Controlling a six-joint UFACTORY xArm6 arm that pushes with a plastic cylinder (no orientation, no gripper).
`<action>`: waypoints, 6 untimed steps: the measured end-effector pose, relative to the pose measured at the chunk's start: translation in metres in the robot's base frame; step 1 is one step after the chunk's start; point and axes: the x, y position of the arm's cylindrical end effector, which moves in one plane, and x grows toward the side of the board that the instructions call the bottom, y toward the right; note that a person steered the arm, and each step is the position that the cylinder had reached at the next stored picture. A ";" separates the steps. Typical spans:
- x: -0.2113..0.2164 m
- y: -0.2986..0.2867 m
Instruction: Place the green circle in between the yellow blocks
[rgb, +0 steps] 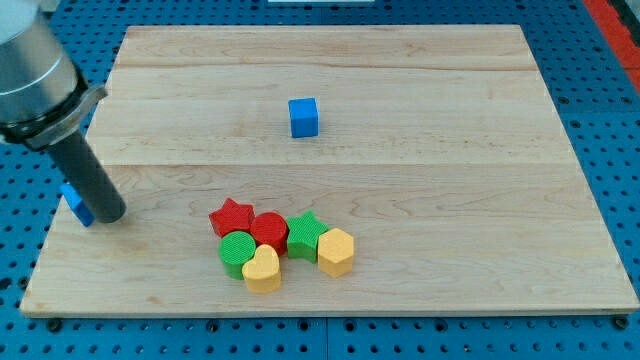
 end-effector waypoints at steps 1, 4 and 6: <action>0.068 -0.001; 0.073 -0.086; 0.040 -0.086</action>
